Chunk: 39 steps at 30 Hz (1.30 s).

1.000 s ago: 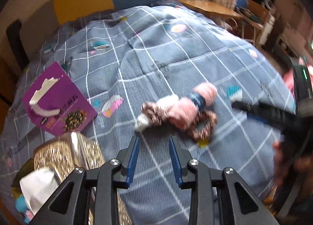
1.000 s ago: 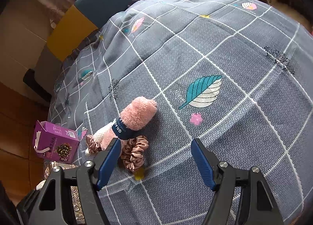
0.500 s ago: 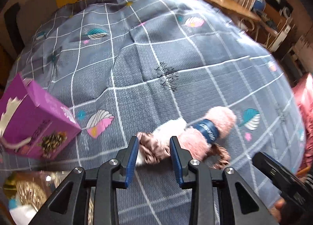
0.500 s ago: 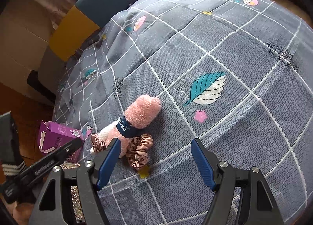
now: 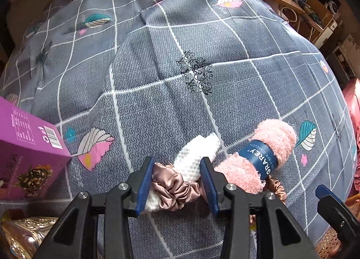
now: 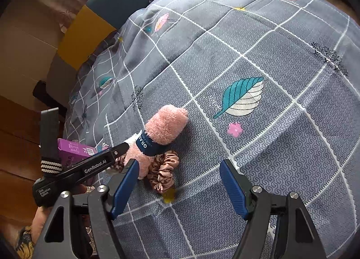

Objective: Organize soft objects
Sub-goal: 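Move the left gripper to the pink sock bundle and grasp its scrunchie end, then lift the white knit item and scrunchie with the left gripper toward the tray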

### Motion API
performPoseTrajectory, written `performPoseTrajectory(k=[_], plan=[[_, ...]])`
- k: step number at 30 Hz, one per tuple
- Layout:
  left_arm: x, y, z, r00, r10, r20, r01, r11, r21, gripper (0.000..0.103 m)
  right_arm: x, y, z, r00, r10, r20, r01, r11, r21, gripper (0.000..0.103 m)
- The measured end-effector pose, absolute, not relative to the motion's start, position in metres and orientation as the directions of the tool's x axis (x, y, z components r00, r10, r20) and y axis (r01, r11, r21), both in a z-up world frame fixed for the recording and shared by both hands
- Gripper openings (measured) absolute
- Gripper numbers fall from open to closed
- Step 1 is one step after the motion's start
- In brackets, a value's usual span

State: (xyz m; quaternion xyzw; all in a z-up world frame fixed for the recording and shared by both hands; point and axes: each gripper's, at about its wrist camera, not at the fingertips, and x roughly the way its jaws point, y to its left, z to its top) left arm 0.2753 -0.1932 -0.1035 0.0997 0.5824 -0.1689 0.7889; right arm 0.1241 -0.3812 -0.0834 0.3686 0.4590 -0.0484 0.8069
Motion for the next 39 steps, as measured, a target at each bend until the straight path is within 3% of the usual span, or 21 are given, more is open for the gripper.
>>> performPoseTrajectory(k=[3,11,16,26,32,39], plan=[[0.269,-0.197,-0.099,0.250,-0.158,-0.955,0.401,0.915,-0.046,0.042,0.124,-0.382,-0.084,0.572,0.253,-0.780,0.421,0.725,0.544,0.075],[0.251,-0.217,-0.104,0.295,-0.060,-0.953,0.548,0.828,0.117,0.045,0.127,-0.383,-0.086,0.565,0.249,-0.787,0.437,0.719,0.541,0.075],[0.244,-0.213,-0.099,0.322,-0.032,-0.946,0.578,0.798,0.170,0.029,0.128,-0.384,-0.086,0.565,0.246,-0.788,0.441,0.716,0.540,0.075],[0.202,-0.152,-0.051,0.348,-0.269,-0.898,0.367,0.921,-0.133,0.028,0.132,-0.379,-0.087,0.550,0.246,-0.798,0.416,0.748,0.517,0.068],[0.144,-0.147,-0.066,0.356,-0.273,-0.894,0.414,0.903,-0.111,0.028,0.141,-0.356,-0.087,0.510,0.237,-0.827,0.335,0.831,0.445,0.060],[0.117,-0.150,-0.104,0.398,-0.260,-0.880,0.481,0.876,-0.041,0.030,0.158,-0.328,-0.098,0.455,0.158,-0.877,0.269,0.914,0.304,0.060]])
